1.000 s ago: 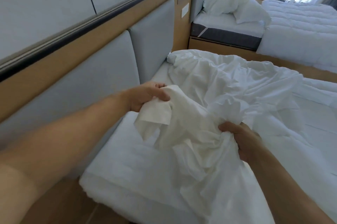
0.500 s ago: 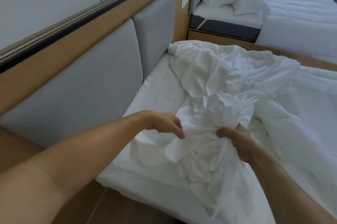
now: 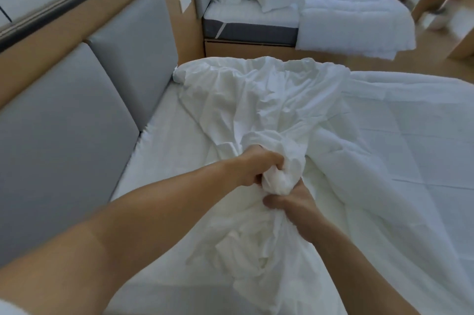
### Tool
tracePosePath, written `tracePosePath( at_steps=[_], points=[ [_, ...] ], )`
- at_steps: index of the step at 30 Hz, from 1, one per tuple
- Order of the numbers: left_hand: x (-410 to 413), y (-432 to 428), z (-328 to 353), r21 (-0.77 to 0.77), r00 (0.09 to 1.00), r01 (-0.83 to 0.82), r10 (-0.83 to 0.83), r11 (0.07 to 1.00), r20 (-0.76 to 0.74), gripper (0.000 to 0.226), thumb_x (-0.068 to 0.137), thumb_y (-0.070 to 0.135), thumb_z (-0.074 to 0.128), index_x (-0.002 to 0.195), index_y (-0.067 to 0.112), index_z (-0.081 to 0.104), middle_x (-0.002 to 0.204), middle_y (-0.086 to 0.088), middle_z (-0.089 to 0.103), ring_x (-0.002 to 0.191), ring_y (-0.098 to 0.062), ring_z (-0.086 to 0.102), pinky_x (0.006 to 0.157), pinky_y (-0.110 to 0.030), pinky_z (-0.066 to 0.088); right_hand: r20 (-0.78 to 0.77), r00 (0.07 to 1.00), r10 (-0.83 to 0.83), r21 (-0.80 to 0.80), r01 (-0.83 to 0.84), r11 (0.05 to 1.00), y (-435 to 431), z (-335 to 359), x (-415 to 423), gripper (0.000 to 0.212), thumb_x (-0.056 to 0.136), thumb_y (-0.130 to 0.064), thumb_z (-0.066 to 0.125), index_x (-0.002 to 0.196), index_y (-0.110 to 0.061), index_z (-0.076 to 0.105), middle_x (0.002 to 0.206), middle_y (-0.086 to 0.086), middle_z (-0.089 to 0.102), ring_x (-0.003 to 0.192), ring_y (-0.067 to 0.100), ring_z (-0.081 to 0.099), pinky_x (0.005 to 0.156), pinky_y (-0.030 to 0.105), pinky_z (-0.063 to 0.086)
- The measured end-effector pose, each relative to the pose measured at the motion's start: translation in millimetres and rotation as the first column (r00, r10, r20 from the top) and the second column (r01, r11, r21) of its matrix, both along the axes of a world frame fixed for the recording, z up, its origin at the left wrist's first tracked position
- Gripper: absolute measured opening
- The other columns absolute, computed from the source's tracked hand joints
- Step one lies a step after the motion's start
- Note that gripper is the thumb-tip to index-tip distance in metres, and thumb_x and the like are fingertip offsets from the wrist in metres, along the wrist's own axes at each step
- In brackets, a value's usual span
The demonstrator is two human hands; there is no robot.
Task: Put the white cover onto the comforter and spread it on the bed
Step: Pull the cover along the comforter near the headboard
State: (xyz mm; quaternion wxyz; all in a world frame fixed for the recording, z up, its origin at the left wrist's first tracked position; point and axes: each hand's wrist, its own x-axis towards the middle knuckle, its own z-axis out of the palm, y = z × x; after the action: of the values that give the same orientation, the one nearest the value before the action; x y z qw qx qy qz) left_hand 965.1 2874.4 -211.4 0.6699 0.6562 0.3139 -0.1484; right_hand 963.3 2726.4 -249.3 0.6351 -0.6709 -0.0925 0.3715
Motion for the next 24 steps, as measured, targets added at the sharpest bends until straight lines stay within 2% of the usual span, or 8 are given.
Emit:
tracePosePath(
  at_steps=[2, 5, 7, 10, 13, 16, 20, 24],
  points=[
    [13, 0, 5, 0.018, 0.997, 0.003, -0.004, 1.000, 0.073, 0.035, 0.082, 0.016, 0.071, 0.115, 0.007, 0.061, 0.104, -0.009, 0.069, 0.093, -0.025, 0.068, 0.079, -0.036, 0.060, -0.096, 0.992, -0.079, 0.046, 0.084, 0.995, -3, -1, 10, 0.070, 0.055, 0.000, 0.075, 0.122, -0.016, 0.061, 0.108, 0.013, 0.073, 0.096, 0.031, 0.072, 0.081, 0.049, 0.060],
    [15, 22, 8, -0.124, 0.977, 0.185, -0.169, 0.975, 0.128, 0.032, 0.077, 0.026, 0.064, 0.103, 0.008, 0.064, 0.093, -0.006, 0.066, 0.086, -0.021, 0.065, 0.076, -0.036, 0.054, -0.206, 0.975, -0.077, 0.072, 0.093, 0.993, -15, 0, 22, 0.059, 0.058, -0.001, 0.074, 0.116, -0.007, 0.068, 0.110, 0.023, 0.071, 0.101, 0.042, 0.069, 0.093, 0.063, 0.051],
    [8, 37, 3, -0.010, 0.917, 0.394, -0.393, 0.919, 0.067, 0.042, 0.066, 0.026, 0.065, 0.107, 0.014, 0.065, 0.099, -0.002, 0.065, 0.090, -0.018, 0.062, 0.078, -0.034, 0.049, -0.219, 0.973, -0.072, 0.080, 0.092, 0.993, -21, 2, 29, 0.056, 0.060, -0.001, 0.073, 0.116, -0.004, 0.068, 0.112, 0.025, 0.070, 0.103, 0.045, 0.067, 0.096, 0.065, 0.049],
    [0, 38, -9, 0.197, 0.770, 0.630, -0.637, 0.751, -0.032, 0.051, 0.074, 0.013, 0.076, 0.123, 0.022, 0.061, 0.111, 0.009, 0.067, 0.102, -0.011, 0.064, 0.080, -0.021, 0.050, -0.160, 0.987, -0.008, 0.069, 0.019, 0.997, -12, 8, 28, 0.054, 0.060, 0.000, 0.071, 0.113, -0.005, 0.071, 0.111, 0.023, 0.070, 0.104, 0.041, 0.068, 0.095, 0.059, 0.052],
    [-2, 35, -14, 0.412, 0.745, 0.606, -0.667, 0.681, 0.006, 0.040, 0.080, 0.010, 0.079, 0.113, 0.026, 0.063, 0.099, 0.020, 0.062, 0.097, -0.004, 0.060, 0.074, -0.009, 0.046, -0.122, 0.992, -0.012, 0.012, 0.014, 1.000, 1, 12, 22, 0.059, 0.055, -0.004, 0.076, 0.114, -0.007, 0.070, 0.108, 0.017, 0.073, 0.102, 0.035, 0.070, 0.096, 0.055, 0.053],
    [0, 54, 2, 0.538, 0.661, 0.637, -0.750, 0.552, -0.013, 0.017, 0.086, 0.014, 0.072, 0.085, 0.028, 0.062, 0.081, 0.015, 0.060, 0.085, -0.011, 0.061, 0.067, -0.011, 0.044, -0.141, 0.990, -0.026, -0.031, 0.022, 0.999, 5, 15, 14, 0.063, 0.055, -0.003, 0.077, 0.117, -0.010, 0.067, 0.108, 0.017, 0.073, 0.100, 0.037, 0.070, 0.093, 0.058, 0.054],
    [6, 59, 24, 0.711, 0.601, 0.566, -0.799, 0.418, -0.008, 0.008, 0.092, 0.018, 0.063, 0.084, 0.017, 0.066, 0.072, 0.010, 0.056, 0.069, -0.008, 0.051, 0.064, -0.019, 0.041, -0.177, 0.983, -0.047, -0.068, 0.035, 0.997, 11, 23, 2, 0.047, 0.073, 0.008, 0.070, 0.118, -0.006, 0.066, 0.106, 0.024, 0.071, 0.097, 0.044, 0.069, 0.088, 0.060, 0.055],
    [-3, 49, 16, 0.704, 0.611, 0.508, -0.784, 0.496, 0.111, 0.010, 0.089, 0.015, 0.065, 0.081, 0.010, 0.065, 0.073, 0.004, 0.058, 0.069, -0.010, 0.051, 0.064, -0.021, 0.041, -0.193, 0.978, -0.085, -0.096, 0.067, 0.993, 17, 32, -11, 0.048, 0.070, 0.006, 0.075, 0.116, -0.006, 0.067, 0.106, 0.024, 0.072, 0.098, 0.043, 0.069, 0.090, 0.061, 0.054]
  ],
)
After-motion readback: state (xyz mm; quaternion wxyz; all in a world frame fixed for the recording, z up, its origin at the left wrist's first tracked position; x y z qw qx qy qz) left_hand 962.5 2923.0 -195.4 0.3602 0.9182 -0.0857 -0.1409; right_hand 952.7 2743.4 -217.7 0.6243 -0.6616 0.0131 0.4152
